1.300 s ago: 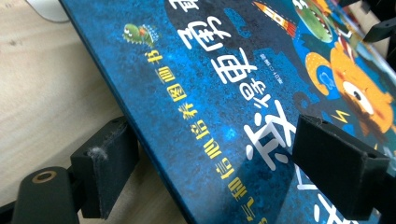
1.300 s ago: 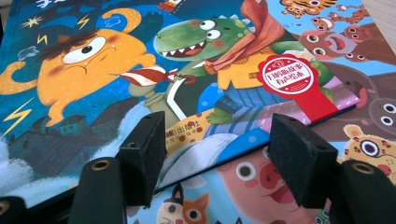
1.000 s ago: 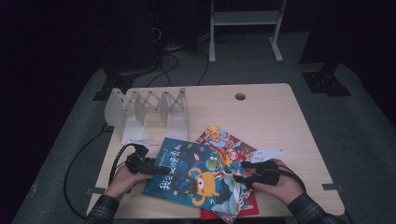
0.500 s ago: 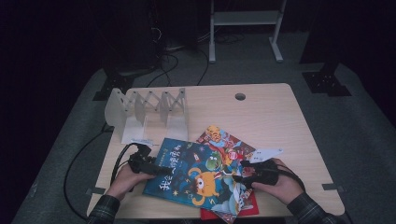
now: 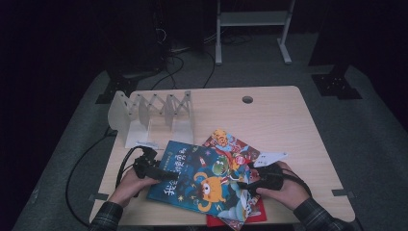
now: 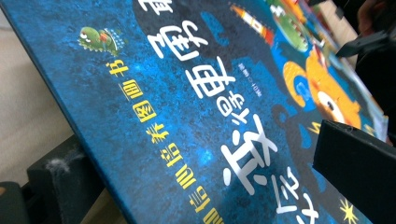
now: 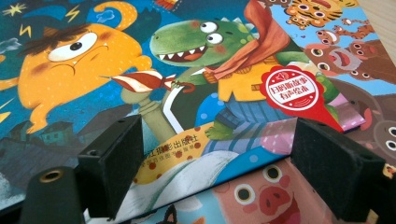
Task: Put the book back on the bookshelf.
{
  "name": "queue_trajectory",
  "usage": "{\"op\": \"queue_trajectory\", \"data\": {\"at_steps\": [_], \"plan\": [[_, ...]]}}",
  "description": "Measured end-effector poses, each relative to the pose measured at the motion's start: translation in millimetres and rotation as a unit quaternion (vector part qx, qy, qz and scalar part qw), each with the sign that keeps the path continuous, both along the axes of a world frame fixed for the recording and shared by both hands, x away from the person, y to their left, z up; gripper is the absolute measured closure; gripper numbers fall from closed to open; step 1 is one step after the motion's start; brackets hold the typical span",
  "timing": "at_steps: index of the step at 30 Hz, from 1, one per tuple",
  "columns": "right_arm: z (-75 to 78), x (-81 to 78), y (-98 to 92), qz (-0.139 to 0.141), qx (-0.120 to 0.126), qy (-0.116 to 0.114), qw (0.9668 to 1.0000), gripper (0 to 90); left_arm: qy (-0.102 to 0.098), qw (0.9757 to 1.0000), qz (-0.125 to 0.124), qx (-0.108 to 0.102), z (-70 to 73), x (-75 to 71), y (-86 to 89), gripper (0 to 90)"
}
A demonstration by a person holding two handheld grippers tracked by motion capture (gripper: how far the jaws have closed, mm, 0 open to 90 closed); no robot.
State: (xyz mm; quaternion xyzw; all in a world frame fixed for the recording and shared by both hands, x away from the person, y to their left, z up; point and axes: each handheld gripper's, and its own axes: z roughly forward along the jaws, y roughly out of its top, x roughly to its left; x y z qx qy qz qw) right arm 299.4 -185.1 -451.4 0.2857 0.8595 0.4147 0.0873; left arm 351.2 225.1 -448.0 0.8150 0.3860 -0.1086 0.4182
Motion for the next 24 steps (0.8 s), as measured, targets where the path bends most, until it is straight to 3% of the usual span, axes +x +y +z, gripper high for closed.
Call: {"op": "queue_trajectory", "data": {"at_steps": [2, 6, 8, 24], "plan": [[0.0, 0.2, -0.3, -0.001, 0.002, 0.003, 1.0000, 15.7, 0.006, 0.9998, 0.004, -0.017, 5.2, 0.4, 1.7, 0.0], [0.2, 0.6, -0.3, -0.004, 0.005, 0.008, 0.9999, 14.9, -0.006, 0.9999, 0.000, -0.009, 13.7, 0.1, -0.1, 0.0], [0.2, 1.1, -0.5, -0.005, 0.007, 0.010, 0.9999, 14.7, -0.012, 0.9997, 0.003, -0.019, 22.0, 0.6, -0.5, 0.0], [4.0, 5.8, 11.1, 0.008, 0.014, 0.010, 0.9998, 11.5, -0.054, 0.9980, 0.003, -0.033, 60.6, 9.8, -7.6, 0.0]]}}
